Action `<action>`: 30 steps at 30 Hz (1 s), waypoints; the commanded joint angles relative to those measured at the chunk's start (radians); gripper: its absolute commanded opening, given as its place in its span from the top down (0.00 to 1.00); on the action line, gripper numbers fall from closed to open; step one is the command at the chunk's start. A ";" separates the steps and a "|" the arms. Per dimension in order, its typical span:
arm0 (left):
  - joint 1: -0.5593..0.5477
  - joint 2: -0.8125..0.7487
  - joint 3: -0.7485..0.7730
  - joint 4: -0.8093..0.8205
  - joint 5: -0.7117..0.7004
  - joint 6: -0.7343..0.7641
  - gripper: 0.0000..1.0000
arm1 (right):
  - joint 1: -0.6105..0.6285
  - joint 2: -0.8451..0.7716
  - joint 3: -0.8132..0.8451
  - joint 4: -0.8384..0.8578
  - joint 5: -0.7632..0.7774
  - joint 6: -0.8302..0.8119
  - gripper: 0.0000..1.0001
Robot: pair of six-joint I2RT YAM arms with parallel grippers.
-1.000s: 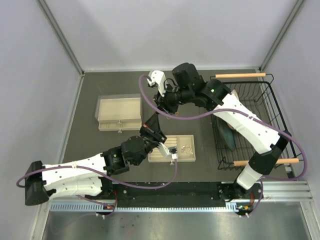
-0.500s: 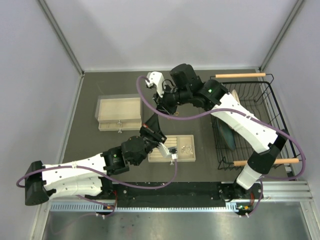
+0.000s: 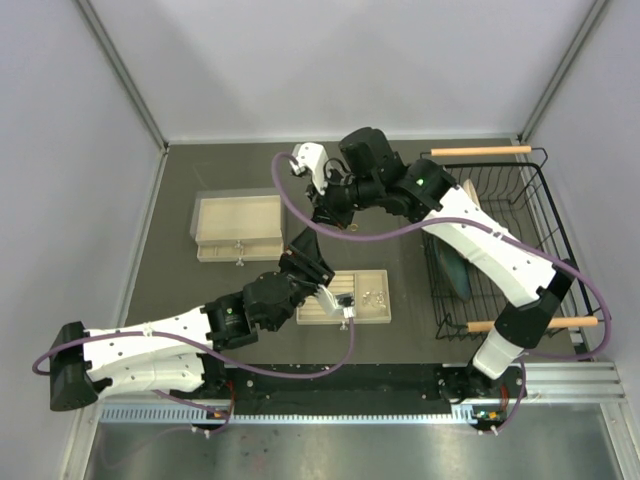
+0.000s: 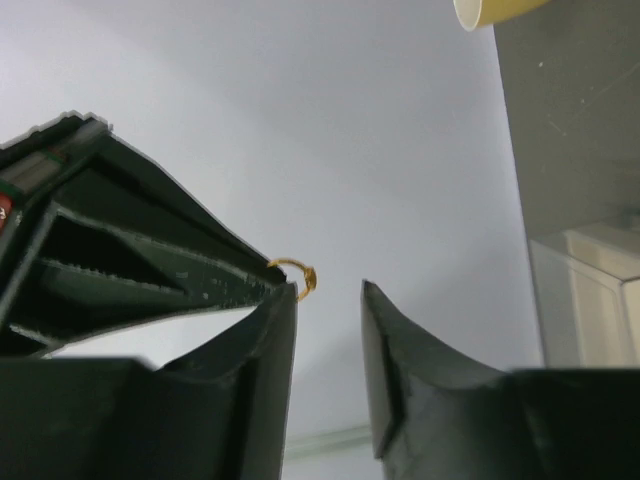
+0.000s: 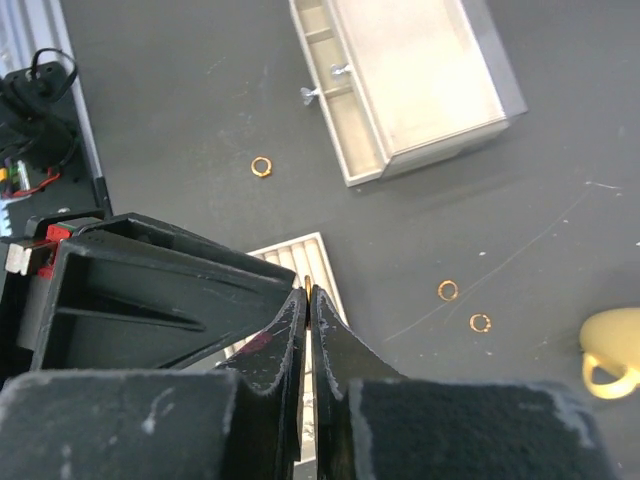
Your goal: Organize the mixed jewelry
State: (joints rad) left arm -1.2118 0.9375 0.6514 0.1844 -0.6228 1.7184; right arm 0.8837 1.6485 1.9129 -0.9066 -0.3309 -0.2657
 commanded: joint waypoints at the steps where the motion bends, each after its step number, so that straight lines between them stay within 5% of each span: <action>1: -0.005 -0.034 0.056 -0.020 -0.020 -0.066 0.51 | 0.008 -0.007 0.066 0.022 0.070 -0.015 1.00; 3: -0.005 -0.042 0.071 -0.028 -0.020 -0.082 0.38 | 0.003 -0.012 0.060 0.017 0.087 -0.024 1.00; 6: -0.005 -0.049 0.105 -0.063 -0.020 -0.126 0.33 | -0.021 -0.007 0.054 0.015 0.090 -0.024 1.00; 15: -0.003 -0.043 0.368 -0.440 -0.020 -0.440 0.31 | -0.175 -0.021 0.048 0.011 -0.014 0.039 1.00; 23: 0.056 0.215 1.031 -1.070 0.095 -0.937 0.31 | -0.318 -0.087 0.003 -0.018 -0.123 0.040 1.00; 27: 0.294 0.378 1.452 -1.366 0.388 -1.165 0.31 | -0.334 -0.108 -0.054 -0.017 -0.154 0.010 1.00; 30: 0.501 0.448 1.525 -1.441 0.634 -1.278 0.32 | -0.348 -0.116 -0.064 -0.018 -0.186 0.013 1.00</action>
State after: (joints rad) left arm -0.9127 1.3205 2.0556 -0.9798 -0.3431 0.7143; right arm 0.5533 1.5810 1.8584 -0.9298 -0.4400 -0.2417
